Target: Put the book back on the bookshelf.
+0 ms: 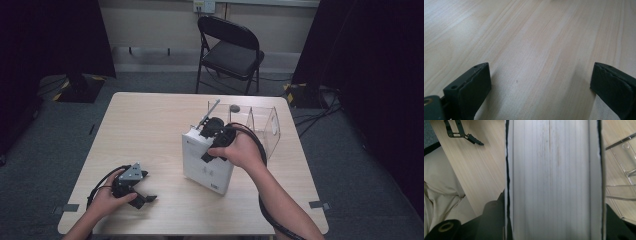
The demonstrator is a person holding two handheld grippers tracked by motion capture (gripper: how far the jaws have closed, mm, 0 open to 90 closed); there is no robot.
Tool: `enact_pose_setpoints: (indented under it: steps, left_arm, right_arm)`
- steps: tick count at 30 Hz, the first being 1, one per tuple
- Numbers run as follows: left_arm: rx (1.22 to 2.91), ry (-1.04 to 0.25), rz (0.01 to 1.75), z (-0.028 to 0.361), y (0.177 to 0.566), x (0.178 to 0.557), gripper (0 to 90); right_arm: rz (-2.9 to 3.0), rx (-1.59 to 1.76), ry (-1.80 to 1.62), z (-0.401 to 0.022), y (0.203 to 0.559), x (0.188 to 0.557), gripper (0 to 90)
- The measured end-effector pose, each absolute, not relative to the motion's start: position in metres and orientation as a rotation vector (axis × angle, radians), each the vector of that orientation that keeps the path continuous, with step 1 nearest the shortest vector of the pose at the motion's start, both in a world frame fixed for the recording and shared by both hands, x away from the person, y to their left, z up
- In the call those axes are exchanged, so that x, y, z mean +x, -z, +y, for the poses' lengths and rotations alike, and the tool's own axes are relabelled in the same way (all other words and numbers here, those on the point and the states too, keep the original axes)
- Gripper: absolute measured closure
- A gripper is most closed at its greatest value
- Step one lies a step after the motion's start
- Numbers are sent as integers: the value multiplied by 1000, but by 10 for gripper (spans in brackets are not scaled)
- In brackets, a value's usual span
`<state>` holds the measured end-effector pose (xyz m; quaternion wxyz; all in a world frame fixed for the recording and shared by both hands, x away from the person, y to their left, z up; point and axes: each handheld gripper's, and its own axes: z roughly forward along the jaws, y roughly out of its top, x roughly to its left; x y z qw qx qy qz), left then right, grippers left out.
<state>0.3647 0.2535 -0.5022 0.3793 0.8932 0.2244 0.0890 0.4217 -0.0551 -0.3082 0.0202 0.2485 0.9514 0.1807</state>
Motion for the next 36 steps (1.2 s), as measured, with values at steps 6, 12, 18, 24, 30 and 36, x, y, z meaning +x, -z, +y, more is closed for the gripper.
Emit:
enact_pose_setpoints:
  steps: [6, 12, 18, 24, 30, 36]
  left_arm:
    - [2294, -219, 561, 252, 503, 365, 0]
    - [2293, -220, 561, 252, 503, 365, 0]
    - [2294, -220, 560, 252, 503, 365, 0]
    - [2293, -220, 560, 252, 503, 365, 0]
    - [2294, -220, 560, 252, 503, 365, 0]
    - [2293, -220, 560, 252, 503, 365, 0]
  right_arm:
    - [2947, 787, -550, -63, 306, 420, 518]
    - [2934, 798, -551, -71, 306, 419, 519]
    - [2921, 836, -572, -79, 304, 419, 519]
    - [2905, 877, -574, -87, 302, 419, 519]
    - [2896, 898, -581, -96, 300, 418, 519]
    - [2873, 932, -568, -105, 299, 416, 520]
